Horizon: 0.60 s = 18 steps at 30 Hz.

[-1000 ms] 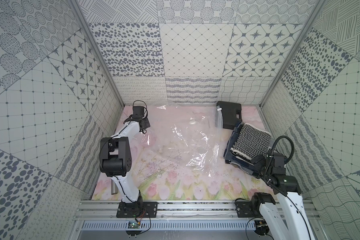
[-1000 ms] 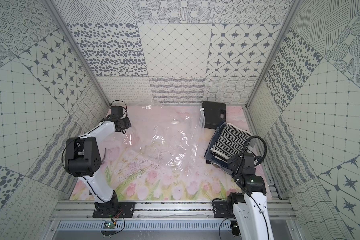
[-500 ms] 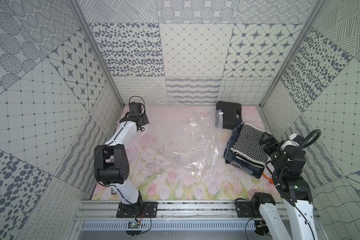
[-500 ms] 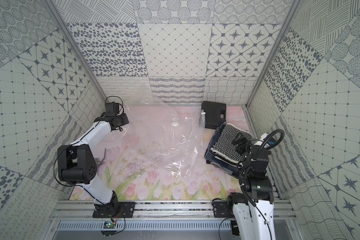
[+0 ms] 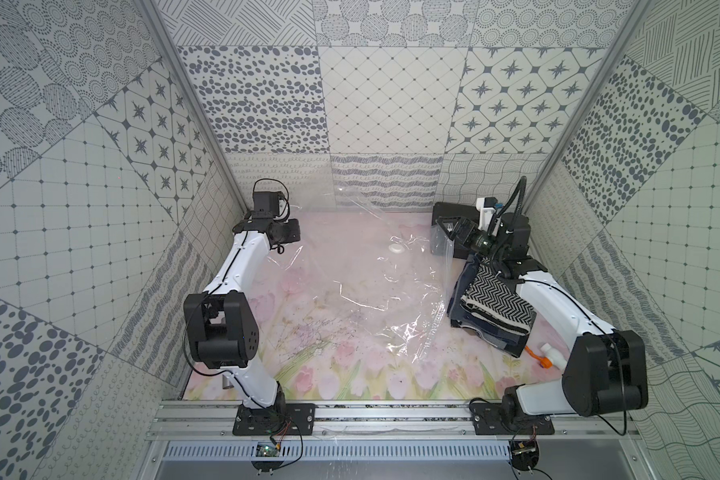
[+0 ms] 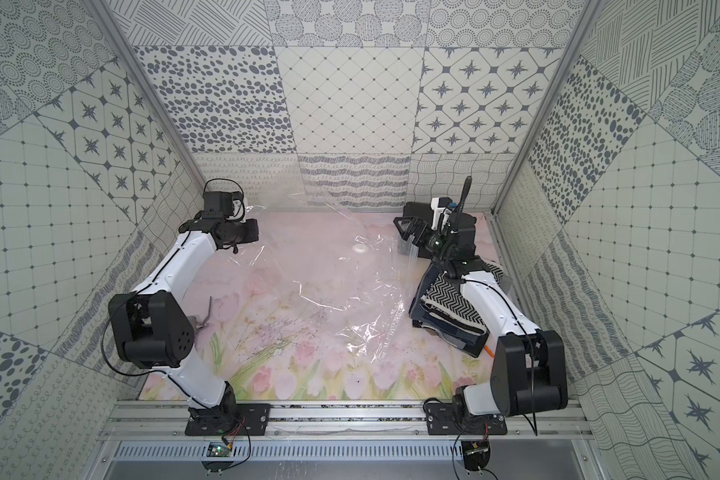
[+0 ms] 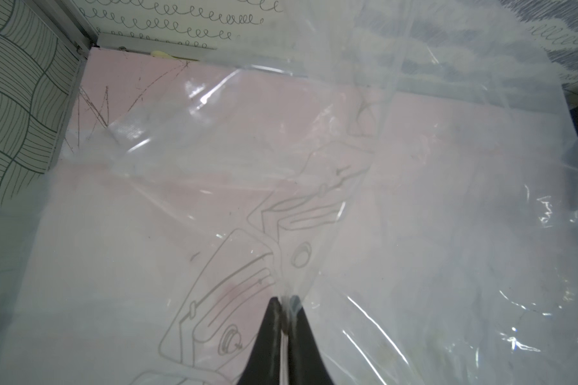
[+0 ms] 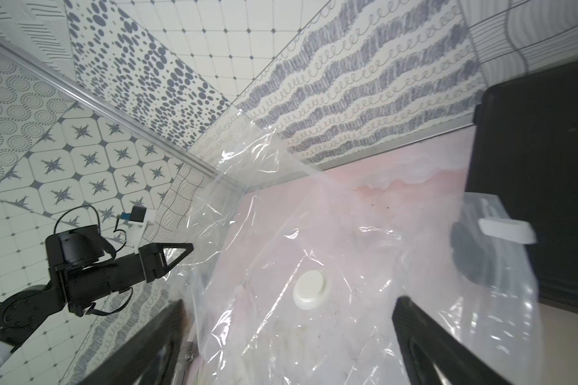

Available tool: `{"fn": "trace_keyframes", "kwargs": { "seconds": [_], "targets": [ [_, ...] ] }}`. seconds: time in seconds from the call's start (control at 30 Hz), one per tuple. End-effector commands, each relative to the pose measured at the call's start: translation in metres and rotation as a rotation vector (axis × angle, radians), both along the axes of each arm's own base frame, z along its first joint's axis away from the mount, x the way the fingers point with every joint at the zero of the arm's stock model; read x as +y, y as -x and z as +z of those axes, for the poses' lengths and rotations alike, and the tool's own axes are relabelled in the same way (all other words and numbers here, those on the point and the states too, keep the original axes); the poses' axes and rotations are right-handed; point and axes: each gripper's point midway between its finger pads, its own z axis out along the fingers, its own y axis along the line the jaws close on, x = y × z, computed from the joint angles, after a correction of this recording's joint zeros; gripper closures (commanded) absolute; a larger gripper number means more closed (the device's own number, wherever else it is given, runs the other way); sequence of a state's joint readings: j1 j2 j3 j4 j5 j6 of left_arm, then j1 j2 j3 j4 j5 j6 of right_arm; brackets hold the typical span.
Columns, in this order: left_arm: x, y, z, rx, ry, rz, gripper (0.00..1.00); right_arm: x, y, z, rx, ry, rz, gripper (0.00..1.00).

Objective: Take the blanket out of the vacuum bag
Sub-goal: Place the blanket at the center of the board, then adjust the vacuum bag at the center of the board.

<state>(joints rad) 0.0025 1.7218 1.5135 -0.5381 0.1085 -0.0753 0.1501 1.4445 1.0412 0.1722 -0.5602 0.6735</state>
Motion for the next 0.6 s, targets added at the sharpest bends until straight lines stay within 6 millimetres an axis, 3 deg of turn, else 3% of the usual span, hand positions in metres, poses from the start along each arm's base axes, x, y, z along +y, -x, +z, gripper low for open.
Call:
{"fn": "trace_keyframes", "kwargs": {
  "seconds": [0.0,0.03,0.2,0.33,0.47,0.57],
  "targets": [
    [-0.012,0.024,-0.015,0.1,-0.019,-0.126,0.91,0.018,-0.007,0.008,-0.052,-0.049,0.078,0.01],
    [-0.009,0.024,-0.017,0.112,-0.033,-0.12,0.87,0.024,-0.009,-0.003,-0.026,-0.06,0.1,0.01],
    [0.005,0.023,-0.017,0.134,-0.096,-0.073,0.38,0.039,-0.012,-0.067,0.107,-0.041,0.128,0.01],
    [0.009,0.025,0.011,0.056,-0.123,-0.058,0.01,0.037,-0.008,-0.097,0.157,-0.018,0.112,0.01],
    [0.004,0.029,0.06,-0.075,-0.067,-0.036,0.01,0.035,-0.003,-0.103,0.185,0.02,0.119,0.01],
    [-0.002,0.036,0.072,-0.161,0.031,0.017,0.01,0.033,0.005,-0.098,0.181,0.037,0.123,0.01]
  ]
}}
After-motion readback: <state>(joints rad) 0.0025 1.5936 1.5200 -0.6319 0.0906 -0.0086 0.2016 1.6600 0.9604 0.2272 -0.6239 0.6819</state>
